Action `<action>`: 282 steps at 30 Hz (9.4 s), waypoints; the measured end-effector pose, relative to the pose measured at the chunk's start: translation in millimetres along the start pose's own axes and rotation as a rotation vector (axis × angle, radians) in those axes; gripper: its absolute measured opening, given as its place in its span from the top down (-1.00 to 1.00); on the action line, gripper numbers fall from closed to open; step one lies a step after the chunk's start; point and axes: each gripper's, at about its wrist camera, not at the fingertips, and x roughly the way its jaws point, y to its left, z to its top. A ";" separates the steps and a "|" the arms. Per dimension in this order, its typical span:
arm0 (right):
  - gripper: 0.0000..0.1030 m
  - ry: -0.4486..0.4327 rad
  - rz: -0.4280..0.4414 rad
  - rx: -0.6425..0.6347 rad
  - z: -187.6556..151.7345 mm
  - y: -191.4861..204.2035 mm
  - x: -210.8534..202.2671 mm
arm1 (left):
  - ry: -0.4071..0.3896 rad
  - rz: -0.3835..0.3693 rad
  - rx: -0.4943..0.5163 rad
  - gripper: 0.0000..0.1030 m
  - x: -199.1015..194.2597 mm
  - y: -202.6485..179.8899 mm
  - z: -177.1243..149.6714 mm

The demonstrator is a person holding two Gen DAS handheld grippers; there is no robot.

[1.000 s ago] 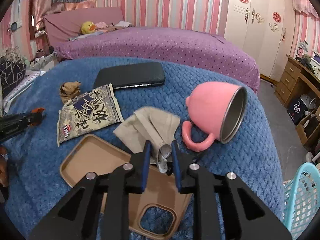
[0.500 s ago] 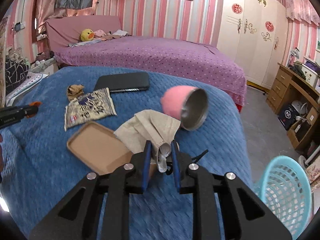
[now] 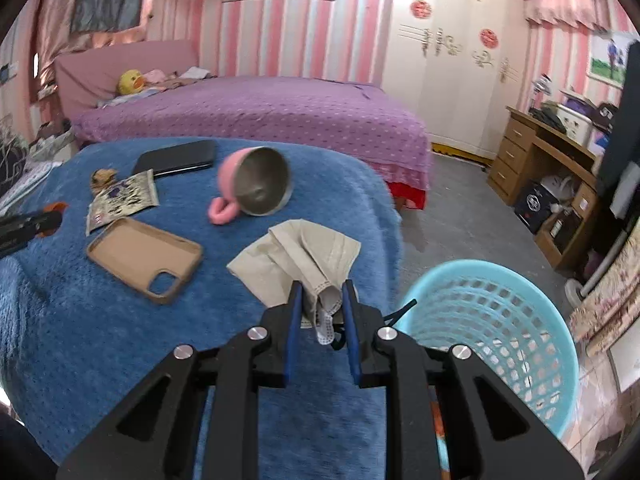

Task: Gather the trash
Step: 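Carry the orange peel and beige mask over the basket and open both grippers, then reach the left gripper to the printed snack packet and grasp it, then grasp the crumpled brown paper with the right gripper while the left holds the snack packet, then carry the snack packet and brown paper over the blue basket and open both grippers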

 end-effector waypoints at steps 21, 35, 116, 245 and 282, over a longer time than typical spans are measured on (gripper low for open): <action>0.60 0.022 -0.195 0.159 -33.6 -142.6 -9.7 | 0.015 -0.011 0.077 0.53 20.6 -114.6 -4.9; 0.61 0.021 -0.240 0.235 -45.4 -204.9 -6.2 | -0.003 -0.215 0.194 0.53 30.6 -272.1 1.1; -0.88 -0.031 -0.090 0.043 26.8 -6.9 40.6 | 0.019 0.151 -0.107 -0.89 53.0 26.9 39.1; 0.07 -0.015 -0.257 0.215 -6.6 -127.1 -15.6 | -0.003 -0.287 0.025 0.83 -18.4 -135.1 42.2; -0.57 -0.034 -0.288 0.327 -35.0 -192.9 -3.4 | -0.120 -0.197 0.181 -0.89 -6.5 -256.7 36.6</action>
